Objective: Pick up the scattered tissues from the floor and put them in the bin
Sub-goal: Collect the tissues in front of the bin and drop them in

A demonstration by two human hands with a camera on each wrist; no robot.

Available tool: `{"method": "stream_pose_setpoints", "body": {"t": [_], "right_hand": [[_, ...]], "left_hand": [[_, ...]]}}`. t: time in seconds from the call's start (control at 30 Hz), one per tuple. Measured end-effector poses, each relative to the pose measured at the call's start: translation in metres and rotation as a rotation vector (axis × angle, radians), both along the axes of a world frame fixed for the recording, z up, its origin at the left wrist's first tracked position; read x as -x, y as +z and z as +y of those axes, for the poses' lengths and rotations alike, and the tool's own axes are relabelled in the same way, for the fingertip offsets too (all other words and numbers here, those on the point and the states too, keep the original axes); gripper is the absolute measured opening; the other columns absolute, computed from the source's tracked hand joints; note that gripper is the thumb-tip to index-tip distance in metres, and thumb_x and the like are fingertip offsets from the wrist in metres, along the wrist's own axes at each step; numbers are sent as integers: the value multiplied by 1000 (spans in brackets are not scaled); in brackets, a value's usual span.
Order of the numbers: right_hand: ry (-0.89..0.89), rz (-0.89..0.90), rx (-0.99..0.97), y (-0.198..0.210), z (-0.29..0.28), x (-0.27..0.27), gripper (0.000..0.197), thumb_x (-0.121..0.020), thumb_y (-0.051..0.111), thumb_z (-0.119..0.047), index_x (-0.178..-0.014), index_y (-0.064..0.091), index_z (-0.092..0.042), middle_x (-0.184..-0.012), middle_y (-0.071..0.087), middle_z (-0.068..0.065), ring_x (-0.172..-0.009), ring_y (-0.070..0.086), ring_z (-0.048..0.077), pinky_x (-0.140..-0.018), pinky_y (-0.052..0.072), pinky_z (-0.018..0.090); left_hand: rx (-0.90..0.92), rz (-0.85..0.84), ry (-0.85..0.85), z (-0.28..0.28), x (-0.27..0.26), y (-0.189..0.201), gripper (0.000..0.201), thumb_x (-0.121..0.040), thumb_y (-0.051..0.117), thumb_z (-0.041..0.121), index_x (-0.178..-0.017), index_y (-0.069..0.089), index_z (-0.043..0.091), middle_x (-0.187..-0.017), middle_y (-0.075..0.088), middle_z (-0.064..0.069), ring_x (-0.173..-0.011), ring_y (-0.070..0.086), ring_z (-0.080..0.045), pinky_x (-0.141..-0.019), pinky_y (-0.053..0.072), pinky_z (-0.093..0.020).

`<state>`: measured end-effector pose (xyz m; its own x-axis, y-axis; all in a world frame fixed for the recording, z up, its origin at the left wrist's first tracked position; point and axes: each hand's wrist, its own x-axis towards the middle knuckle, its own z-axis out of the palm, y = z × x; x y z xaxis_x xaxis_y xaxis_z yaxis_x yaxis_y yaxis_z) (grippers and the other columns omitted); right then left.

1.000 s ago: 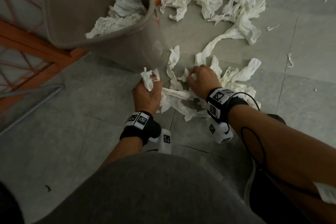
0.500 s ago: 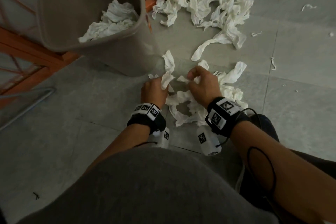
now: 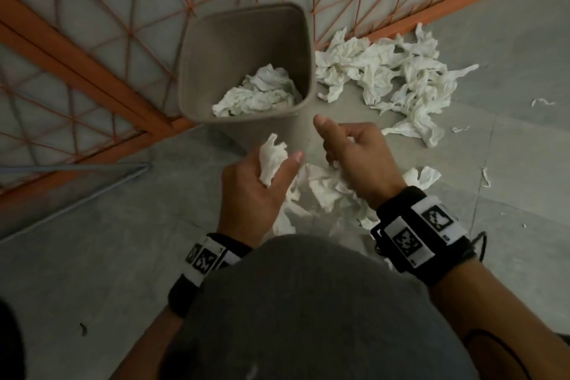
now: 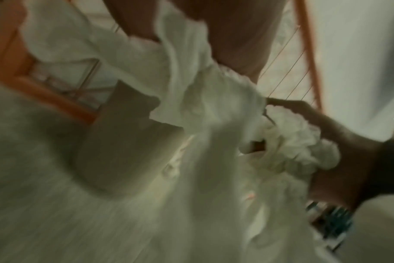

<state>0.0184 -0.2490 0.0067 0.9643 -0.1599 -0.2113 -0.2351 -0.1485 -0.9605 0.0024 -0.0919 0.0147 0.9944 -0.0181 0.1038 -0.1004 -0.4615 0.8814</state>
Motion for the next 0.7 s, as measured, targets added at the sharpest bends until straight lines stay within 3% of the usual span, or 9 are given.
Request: {"method": "stream_pose_setpoints", "body": {"t": [0.1,0.23,0.27,0.33,0.4,0.5,0.57,0.63,0.7], "right_hand": [[31,-133,-143,48,10,-20,48,-91,55,-44,-59,55,-8,-58,48,9,-50,43,15,-60,37,32],[121,-291,-269,93,14,-71,22,-80,53,-32,-74,54,-10,-80,51,17,-77,50,33,-77,41,44],[141,-307,-293,101,15,-84,17,-78,50,-28,-77,51,-11,-82,49,16,-80,48,36,-77,41,45],[165,-323,-381,112,16,-104,10,-76,42,-19,-77,48,-11,-76,42,9,-75,40,29,-68,38,36],[161,-341,-414,120,17,-121,16,-77,37,-14,-70,52,-17,-72,37,5,-74,36,24,-64,33,31],[97,-359,-422,122,24,-137,22,-67,38,-5,-70,54,-20,-75,40,9,-76,35,27,-63,32,33],[58,-319,-469,113,31,-143,27,-62,38,3,-73,52,-17,-74,44,9,-71,41,27,-57,36,30],[90,-271,-421,99,36,-142,31,-64,39,10,-76,51,-17,-74,49,5,-68,49,22,-54,41,27],[201,-210,-175,82,36,-140,32,-70,48,11,-85,54,-16,-81,55,3,-73,54,16,-58,49,23]], "left_hand": [[122,-160,-48,5,-20,51,16,-92,64,28,-102,67,16,-96,72,9,-96,68,-3,-86,53,-23],[224,-125,-61,11,-61,96,4,-91,57,32,-88,58,34,-80,65,26,-84,60,9,-81,46,-14],[297,-82,-59,13,-73,104,6,-87,57,33,-92,57,33,-87,66,25,-92,61,5,-88,47,-18],[403,7,-66,18,-99,112,13,-78,55,33,-87,55,24,-91,64,5,-94,61,-13,-93,48,-33],[309,-27,-41,19,-116,122,7,-78,47,29,-78,48,22,-84,54,-2,-81,54,-14,-79,46,-29],[76,-218,-9,20,-135,125,20,-82,42,18,-96,45,32,-111,52,-7,-102,52,-18,-92,43,-29],[-61,-273,-33,20,-143,115,31,-83,45,10,-109,43,27,-121,45,-13,-111,49,-22,-96,41,-27],[-164,-218,-5,20,-148,95,37,-84,53,10,-119,46,18,-125,44,-14,-110,51,-22,-94,43,-27],[-311,-92,-37,21,-149,72,44,-82,59,14,-124,47,13,-128,45,-15,-108,52,-24,-91,43,-27]]}}
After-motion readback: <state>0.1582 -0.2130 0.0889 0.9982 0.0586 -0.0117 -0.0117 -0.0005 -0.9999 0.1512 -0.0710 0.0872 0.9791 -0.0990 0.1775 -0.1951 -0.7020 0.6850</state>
